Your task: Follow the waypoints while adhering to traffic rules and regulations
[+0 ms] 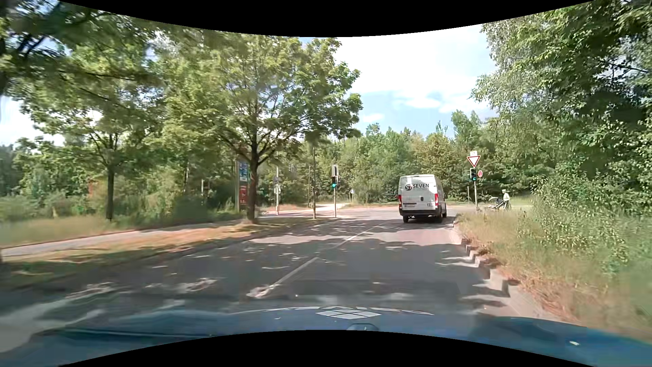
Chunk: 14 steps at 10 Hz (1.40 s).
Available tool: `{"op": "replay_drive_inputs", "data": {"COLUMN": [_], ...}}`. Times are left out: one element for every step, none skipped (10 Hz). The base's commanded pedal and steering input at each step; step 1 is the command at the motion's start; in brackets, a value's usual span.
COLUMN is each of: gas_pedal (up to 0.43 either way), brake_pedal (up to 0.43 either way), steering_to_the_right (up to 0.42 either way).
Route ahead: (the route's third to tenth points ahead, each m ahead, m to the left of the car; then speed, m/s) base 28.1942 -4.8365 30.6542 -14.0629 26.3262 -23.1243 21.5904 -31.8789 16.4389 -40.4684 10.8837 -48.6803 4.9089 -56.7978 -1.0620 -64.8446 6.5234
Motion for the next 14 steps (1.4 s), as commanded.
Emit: {"op": "replay_drive_inputs", "data": {"gas_pedal": [0.13,0.118,0.087,0.087,0.087,0.087,0.087,0.087,0.087,0.087,0.087,0.087,0.098,0.11], "brake_pedal": [0.0,0.0,0.0,0.0,0.0,0.0,0.0,0.0,0.0,0.0,0.0,0.0,0.0,0.0], "steering_to_the_right": [0.138,0.13,0.121,0.115,0.107,0.1,0.091,0.088,0.087,0.082,0.078,0.075,0.073,0.073]}}
